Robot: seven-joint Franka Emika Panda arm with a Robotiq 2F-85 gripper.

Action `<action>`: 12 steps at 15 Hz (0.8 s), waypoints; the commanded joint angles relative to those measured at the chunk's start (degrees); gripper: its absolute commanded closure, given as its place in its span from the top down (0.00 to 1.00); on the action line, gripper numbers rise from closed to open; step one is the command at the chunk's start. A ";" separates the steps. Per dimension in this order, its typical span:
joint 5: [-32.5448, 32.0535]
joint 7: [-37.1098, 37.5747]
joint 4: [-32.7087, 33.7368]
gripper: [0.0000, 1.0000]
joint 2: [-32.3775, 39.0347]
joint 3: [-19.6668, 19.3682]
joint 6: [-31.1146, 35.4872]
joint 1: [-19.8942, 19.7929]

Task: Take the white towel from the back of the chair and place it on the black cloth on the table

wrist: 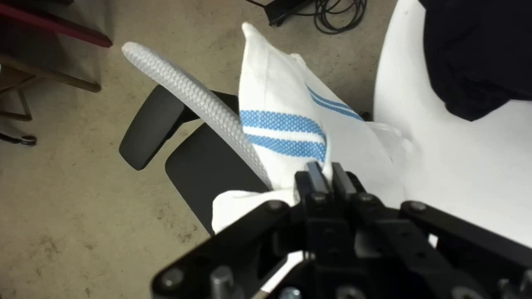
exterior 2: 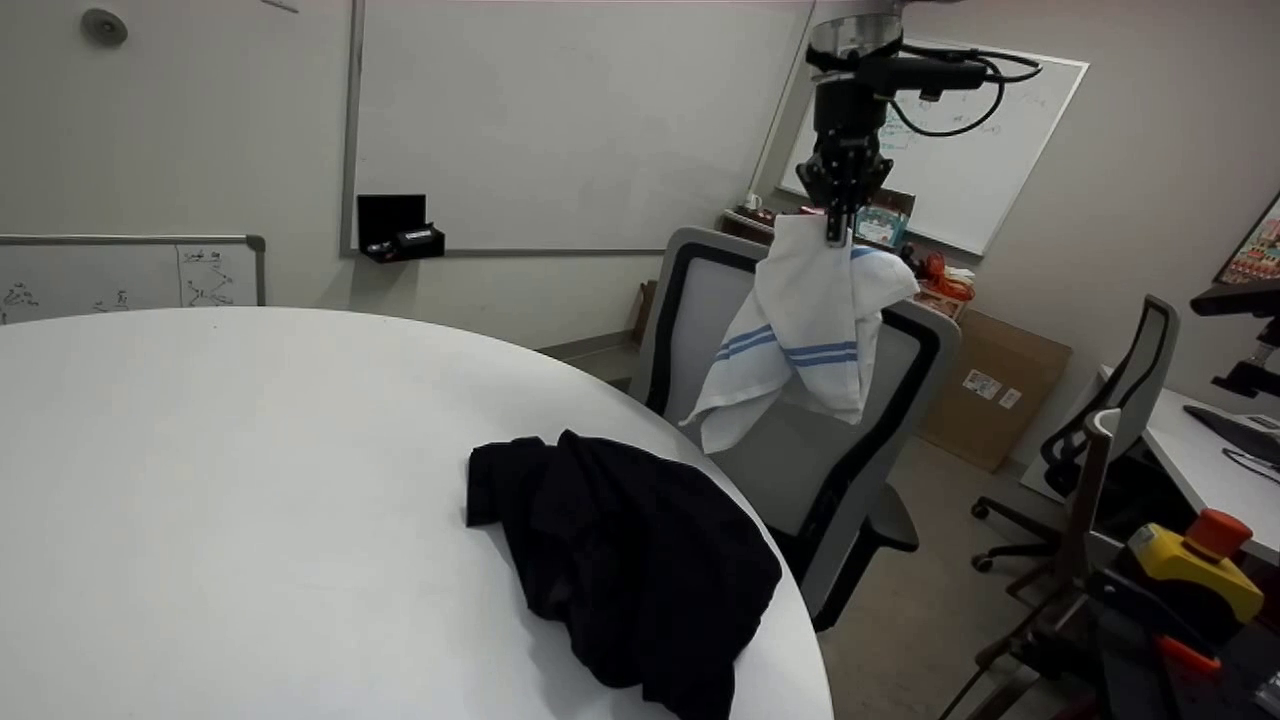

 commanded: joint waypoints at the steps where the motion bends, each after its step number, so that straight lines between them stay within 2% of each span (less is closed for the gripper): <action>1: 7.05 -5.54 -4.51 0.02 -11.38 1.37 -2.55 -0.62; 4: 10.17 -9.48 -8.53 0.02 -20.34 2.48 -5.73 0.50; 8: 12.09 -12.06 -17.24 0.02 -32.15 5.55 -9.42 3.12; 12: 15.64 -10.28 -28.73 0.02 -42.26 10.00 -5.77 7.19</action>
